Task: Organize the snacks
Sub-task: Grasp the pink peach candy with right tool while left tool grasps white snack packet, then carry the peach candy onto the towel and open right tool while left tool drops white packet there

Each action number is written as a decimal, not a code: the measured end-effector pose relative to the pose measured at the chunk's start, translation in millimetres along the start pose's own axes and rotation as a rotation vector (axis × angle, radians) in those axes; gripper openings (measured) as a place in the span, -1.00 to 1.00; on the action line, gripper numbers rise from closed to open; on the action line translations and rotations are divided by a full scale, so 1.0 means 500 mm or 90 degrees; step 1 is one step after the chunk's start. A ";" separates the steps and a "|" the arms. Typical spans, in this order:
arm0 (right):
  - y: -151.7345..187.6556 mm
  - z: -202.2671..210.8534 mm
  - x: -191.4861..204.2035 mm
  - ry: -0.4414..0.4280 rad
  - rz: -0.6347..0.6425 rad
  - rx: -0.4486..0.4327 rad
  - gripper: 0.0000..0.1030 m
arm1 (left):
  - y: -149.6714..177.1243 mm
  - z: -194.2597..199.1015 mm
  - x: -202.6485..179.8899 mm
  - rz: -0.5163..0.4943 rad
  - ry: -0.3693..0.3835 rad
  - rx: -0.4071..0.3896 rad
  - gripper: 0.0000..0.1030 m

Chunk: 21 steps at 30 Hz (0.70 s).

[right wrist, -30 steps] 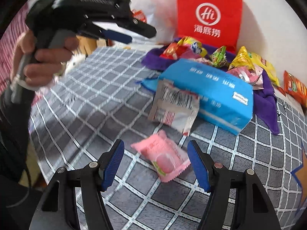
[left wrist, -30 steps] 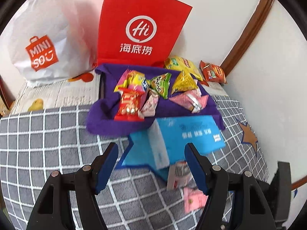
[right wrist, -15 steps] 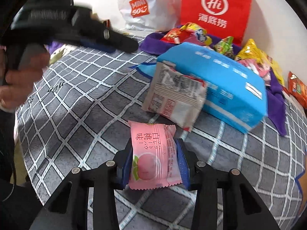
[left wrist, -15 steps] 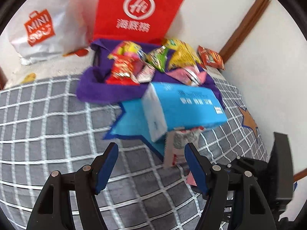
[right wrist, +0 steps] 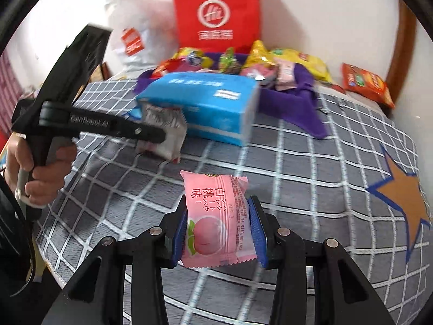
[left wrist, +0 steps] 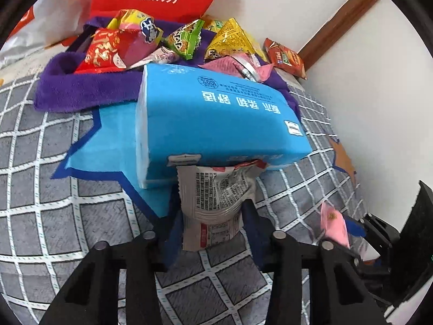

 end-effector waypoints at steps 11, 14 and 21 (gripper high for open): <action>-0.145 0.008 -0.025 0.015 -0.015 -0.072 -0.19 | -0.037 0.134 -0.011 -0.023 0.011 -0.049 -0.59; -0.211 0.008 -0.035 0.029 -0.016 -0.096 -0.19 | -0.089 0.175 -0.014 -0.037 -0.003 -0.081 -0.59; -0.347 -0.004 -0.077 0.073 -0.036 -0.134 -0.19 | -0.227 0.209 -0.014 -0.063 -0.043 -0.131 -0.59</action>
Point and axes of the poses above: each gripper's, at about its wrist camera, not at the fingertips, and z roughly against the way its jaws point, x to its left, y to its underside, the point moved 9 cm from there along -z, roughly the way its jaws point, and after that the axes turned 7 degrees about -x, right-handed, at the moved point
